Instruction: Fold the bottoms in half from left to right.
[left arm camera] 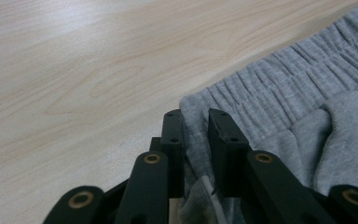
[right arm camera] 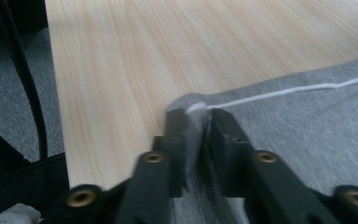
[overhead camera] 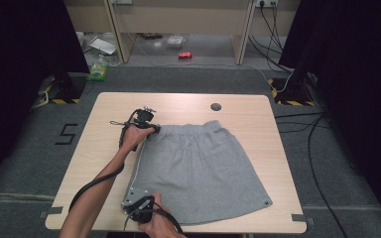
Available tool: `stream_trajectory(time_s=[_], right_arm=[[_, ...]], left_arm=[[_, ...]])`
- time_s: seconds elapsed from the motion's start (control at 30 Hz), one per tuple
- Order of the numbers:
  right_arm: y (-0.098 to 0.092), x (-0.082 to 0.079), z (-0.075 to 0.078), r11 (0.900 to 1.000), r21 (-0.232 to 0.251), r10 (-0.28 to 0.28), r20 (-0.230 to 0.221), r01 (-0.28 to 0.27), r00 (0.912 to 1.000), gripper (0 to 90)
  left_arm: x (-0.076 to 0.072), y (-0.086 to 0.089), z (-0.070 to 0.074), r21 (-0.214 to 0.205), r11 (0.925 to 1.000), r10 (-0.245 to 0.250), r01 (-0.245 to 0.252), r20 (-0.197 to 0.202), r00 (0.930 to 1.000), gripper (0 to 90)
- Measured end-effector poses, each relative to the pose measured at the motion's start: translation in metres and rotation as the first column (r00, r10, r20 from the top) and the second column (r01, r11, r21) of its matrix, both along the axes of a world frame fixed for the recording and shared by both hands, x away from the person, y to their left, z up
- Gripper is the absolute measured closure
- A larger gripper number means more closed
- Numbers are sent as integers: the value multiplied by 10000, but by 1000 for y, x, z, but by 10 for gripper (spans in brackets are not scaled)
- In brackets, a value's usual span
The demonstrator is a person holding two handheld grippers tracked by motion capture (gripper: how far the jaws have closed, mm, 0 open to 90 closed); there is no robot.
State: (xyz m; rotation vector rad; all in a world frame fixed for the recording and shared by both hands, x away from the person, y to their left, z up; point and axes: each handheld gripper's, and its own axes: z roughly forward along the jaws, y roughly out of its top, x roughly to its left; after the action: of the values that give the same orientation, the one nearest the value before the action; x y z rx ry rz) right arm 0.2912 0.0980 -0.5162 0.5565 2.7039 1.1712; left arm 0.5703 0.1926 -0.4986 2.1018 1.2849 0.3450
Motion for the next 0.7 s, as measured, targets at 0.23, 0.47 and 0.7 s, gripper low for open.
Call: stream_trajectory(time_s=[0.23, 0.47, 0.7], right_arm=[[-11, 7, 10, 9988, 495, 1, -259, 11, 9997, 850], [-33, 13, 34, 9929, 1170, -193, -2, 192, 9998, 853], [-82, 17, 62, 9741, 2053, -1001, 144, 950, 9949, 856]], left_arm=[[1, 2, 13, -477, 9988, 105, -105, 10, 9999, 828], [-1, -6, 40, -460, 9989, -51, 59, 173, 9998, 831], [-1, -28, 67, -501, 9983, -275, 292, 338, 9991, 832]])
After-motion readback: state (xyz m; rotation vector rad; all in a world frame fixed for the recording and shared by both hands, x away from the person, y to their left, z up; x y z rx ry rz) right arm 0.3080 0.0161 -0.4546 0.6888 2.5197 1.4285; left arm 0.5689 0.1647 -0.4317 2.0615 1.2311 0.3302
